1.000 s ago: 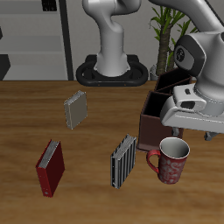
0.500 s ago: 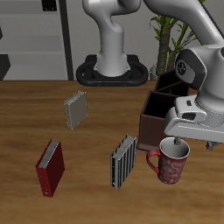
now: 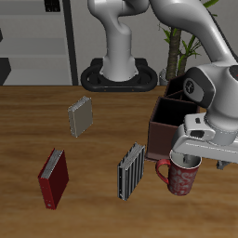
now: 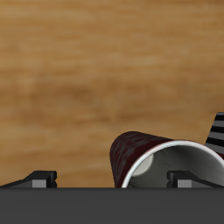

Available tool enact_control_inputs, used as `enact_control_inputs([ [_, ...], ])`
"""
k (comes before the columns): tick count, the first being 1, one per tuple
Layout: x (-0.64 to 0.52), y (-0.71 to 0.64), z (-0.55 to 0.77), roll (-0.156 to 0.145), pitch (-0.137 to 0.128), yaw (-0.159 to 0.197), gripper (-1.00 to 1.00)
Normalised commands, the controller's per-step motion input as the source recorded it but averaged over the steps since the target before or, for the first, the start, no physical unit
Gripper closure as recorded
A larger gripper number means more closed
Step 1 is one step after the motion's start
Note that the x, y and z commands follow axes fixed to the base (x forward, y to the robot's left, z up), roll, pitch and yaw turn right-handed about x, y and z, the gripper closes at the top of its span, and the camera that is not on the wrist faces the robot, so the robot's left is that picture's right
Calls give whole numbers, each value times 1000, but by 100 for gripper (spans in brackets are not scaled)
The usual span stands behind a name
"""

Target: Place the red mug into the left desk caddy's left compartment

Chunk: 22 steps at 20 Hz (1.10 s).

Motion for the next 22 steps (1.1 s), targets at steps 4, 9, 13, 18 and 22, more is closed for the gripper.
enact_control_inputs([
  [4, 47, -71, -361, -8, 23, -4, -100],
  [9, 86, -51, -318, 19, 34, 0, 100],
  [13, 13, -89, -187, -8, 18, -15, 100],
  [18, -39, -47, 93, -1, -12, -1, 100],
  [22, -42, -26, 218, 1, -41, 30, 100],
])
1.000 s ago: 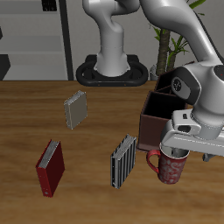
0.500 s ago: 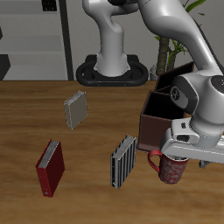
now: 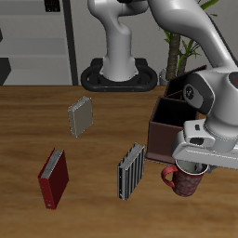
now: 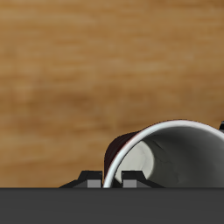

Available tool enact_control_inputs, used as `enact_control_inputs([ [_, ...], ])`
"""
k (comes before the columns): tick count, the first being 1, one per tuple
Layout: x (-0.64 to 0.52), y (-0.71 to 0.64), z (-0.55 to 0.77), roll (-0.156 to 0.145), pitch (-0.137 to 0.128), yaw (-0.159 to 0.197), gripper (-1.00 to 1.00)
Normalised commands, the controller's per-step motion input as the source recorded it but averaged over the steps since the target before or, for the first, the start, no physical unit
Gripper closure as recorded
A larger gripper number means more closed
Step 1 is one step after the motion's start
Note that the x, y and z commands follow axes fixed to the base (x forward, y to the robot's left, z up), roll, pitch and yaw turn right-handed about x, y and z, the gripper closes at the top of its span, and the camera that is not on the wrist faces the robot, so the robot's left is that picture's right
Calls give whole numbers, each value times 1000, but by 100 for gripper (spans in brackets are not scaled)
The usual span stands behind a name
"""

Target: Place the red mug into the left desk caddy's left compartment

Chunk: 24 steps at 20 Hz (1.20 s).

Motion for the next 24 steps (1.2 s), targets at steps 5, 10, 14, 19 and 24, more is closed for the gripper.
enact_control_inputs([
  [5, -141, -125, 522, -8, -69, 24, 100],
  [10, -284, -149, 666, -10, -86, 34, 100],
  [14, -418, -115, 797, 0, -92, 27, 100],
  [19, -470, -147, 736, -19, -83, -1, 100],
  [24, -483, -129, 536, -31, -38, -16, 100],
])
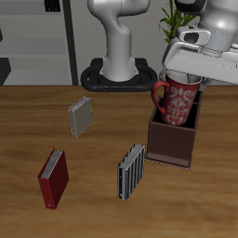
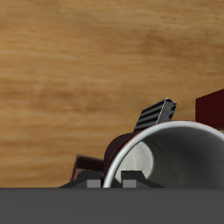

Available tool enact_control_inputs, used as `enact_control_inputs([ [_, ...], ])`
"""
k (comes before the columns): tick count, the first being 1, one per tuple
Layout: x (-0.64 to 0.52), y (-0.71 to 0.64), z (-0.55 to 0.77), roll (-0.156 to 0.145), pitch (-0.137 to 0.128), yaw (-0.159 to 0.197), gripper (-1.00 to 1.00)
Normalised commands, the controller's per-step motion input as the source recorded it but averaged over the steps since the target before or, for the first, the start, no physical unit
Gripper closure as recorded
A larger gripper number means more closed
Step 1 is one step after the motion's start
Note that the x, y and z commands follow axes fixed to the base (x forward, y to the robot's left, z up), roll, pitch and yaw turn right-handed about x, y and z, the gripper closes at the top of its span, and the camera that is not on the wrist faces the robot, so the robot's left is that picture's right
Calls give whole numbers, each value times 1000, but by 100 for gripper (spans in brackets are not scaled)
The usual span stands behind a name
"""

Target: Place the red mug into the left desk caddy's left compartment

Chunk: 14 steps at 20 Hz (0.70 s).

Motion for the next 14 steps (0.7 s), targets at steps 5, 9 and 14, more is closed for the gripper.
enact_control_inputs([
  [5, -390, -56, 294, -20, -23, -16, 100],
  [9, -588, 5, 286, 22, 0, -27, 100],
  [14, -696, 164, 131, 30, -31, -16, 100],
])
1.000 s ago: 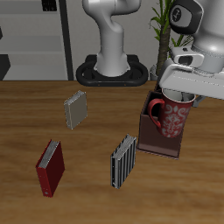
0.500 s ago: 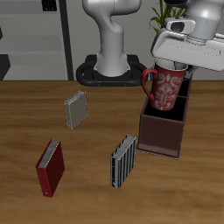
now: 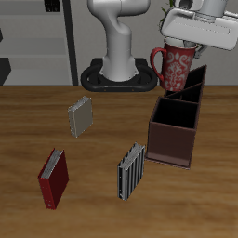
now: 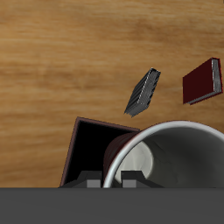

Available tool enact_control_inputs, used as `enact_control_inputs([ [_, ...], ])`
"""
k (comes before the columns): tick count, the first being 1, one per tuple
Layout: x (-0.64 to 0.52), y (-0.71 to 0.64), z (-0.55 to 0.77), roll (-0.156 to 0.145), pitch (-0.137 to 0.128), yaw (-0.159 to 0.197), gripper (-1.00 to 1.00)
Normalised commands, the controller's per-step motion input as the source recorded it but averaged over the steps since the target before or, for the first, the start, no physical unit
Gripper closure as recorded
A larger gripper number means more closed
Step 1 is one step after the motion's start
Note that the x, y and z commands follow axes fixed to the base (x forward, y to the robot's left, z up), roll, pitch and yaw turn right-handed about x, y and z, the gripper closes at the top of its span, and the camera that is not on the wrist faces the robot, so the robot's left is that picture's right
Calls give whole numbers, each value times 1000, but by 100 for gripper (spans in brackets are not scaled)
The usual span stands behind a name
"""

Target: Place the red mug into the left desk caddy's left compartment

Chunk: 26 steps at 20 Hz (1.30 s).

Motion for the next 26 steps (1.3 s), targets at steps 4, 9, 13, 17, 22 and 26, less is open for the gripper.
enact_control_inputs([
  [4, -546, 219, -89, 39, 2, 14, 100],
  [9, -340, 91, -146, -17, 11, -36, 100],
  [13, -337, 102, -177, -13, 22, -47, 100],
  [17, -572, 174, -196, 12, 10, -44, 100],
  [22, -556, 218, -96, 6, -52, 10, 100],
  [26, -445, 252, -160, 76, 1, 14, 100],
])
